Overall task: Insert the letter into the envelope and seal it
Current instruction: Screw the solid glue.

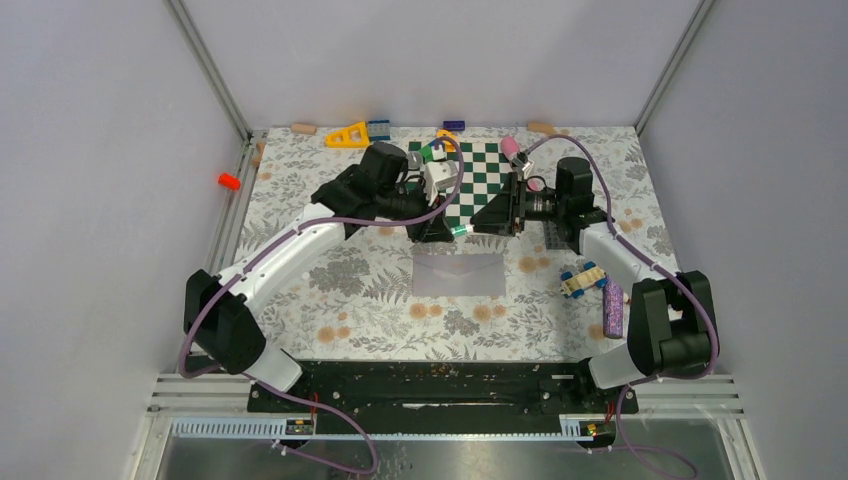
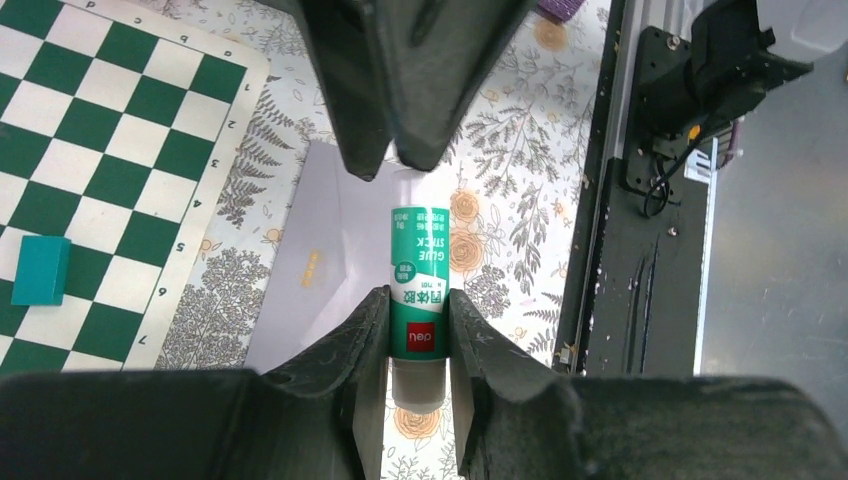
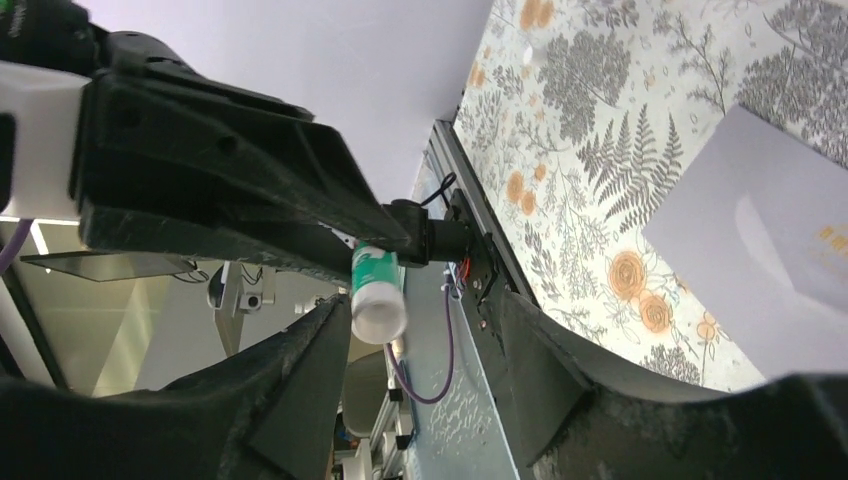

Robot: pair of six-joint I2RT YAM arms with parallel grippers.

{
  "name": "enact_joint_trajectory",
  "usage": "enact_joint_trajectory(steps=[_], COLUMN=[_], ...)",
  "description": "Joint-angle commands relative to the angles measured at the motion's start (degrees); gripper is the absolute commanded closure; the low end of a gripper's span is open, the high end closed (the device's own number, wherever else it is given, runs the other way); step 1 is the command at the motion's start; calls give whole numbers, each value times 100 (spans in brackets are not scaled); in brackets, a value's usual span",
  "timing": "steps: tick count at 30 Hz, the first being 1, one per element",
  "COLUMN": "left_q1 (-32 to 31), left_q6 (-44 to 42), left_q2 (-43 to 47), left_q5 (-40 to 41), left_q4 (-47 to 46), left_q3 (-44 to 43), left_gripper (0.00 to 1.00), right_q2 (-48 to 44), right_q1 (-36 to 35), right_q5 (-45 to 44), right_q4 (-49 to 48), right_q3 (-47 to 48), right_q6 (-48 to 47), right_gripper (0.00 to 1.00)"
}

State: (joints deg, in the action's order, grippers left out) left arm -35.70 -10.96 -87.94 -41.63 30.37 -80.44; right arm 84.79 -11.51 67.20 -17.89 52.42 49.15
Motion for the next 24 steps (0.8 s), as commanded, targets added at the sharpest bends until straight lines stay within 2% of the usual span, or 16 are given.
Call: enact_joint_trajectory(steps=[1,6,13,19,24], left_q1=[-85,-101,-145,-173,-189], left_q6=[-558,-556,-539,-513,-504], left_q2=[374,384,292,260,256], left_q5=[112,70,120,124,118], left_q4=[-58,-58,-57,-57,-57], left_q3=[150,155,148,136,147], left_gripper=[92,94,100,100,100], right_q2=[-58,-15,-125,-3,4], right_q1=[20,-15,-128,-254,-273], right_q5=[215,396,446,433,426], right_q4=[972,609,194,-142,-188], right_q3=[247,138,11,-19,-21], right_q6=[-631,-331,19,253,280], right_gripper=[37,42,41,43,52])
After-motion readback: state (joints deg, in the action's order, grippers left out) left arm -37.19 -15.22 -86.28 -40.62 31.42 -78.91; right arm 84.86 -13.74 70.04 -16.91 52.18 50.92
